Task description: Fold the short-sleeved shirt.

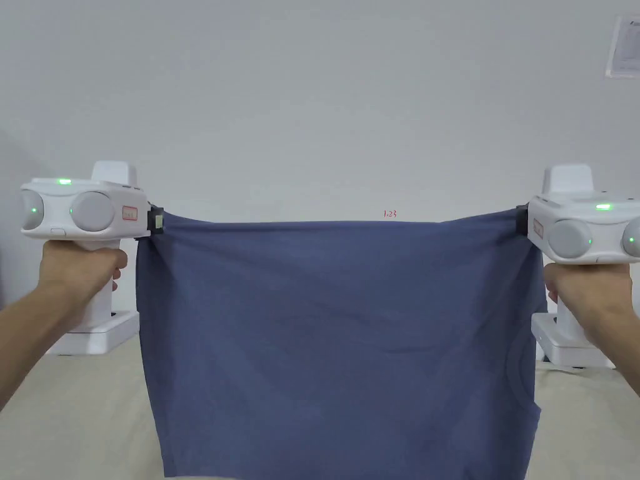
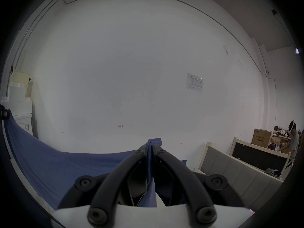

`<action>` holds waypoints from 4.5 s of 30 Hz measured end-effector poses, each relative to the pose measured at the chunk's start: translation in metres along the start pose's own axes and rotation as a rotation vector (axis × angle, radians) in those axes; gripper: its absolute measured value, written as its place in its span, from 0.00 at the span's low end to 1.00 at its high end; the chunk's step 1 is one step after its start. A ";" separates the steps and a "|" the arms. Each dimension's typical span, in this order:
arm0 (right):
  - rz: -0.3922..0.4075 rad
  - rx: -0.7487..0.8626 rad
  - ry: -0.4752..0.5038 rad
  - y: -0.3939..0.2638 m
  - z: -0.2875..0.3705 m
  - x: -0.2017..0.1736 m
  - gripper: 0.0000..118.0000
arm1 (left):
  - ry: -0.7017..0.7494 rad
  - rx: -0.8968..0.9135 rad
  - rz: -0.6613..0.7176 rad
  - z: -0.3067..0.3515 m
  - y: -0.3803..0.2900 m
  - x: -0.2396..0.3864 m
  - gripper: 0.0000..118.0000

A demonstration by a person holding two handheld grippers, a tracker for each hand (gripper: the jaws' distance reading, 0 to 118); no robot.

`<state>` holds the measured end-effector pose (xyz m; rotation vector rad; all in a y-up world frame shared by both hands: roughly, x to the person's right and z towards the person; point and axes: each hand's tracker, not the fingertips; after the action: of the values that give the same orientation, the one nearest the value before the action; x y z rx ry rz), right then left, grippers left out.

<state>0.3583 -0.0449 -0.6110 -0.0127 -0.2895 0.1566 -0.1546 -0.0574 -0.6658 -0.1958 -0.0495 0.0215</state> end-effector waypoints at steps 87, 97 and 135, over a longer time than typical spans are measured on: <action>-0.105 -0.298 0.166 -0.380 0.461 -0.049 0.03 | -0.056 -0.180 -0.037 0.404 -0.397 0.000 0.26; -0.063 -0.292 0.152 -0.383 0.460 -0.051 0.01 | -0.064 -0.180 0.009 0.366 -0.447 -0.037 0.00; -0.047 -0.474 0.139 -0.421 0.468 -0.022 0.08 | 0.027 -0.774 -0.024 0.359 -0.490 -0.033 0.03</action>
<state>0.2681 -0.4684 -0.1540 -0.4848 -0.1824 0.0367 -0.1980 -0.4694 -0.2200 -0.9688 -0.0312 -0.0252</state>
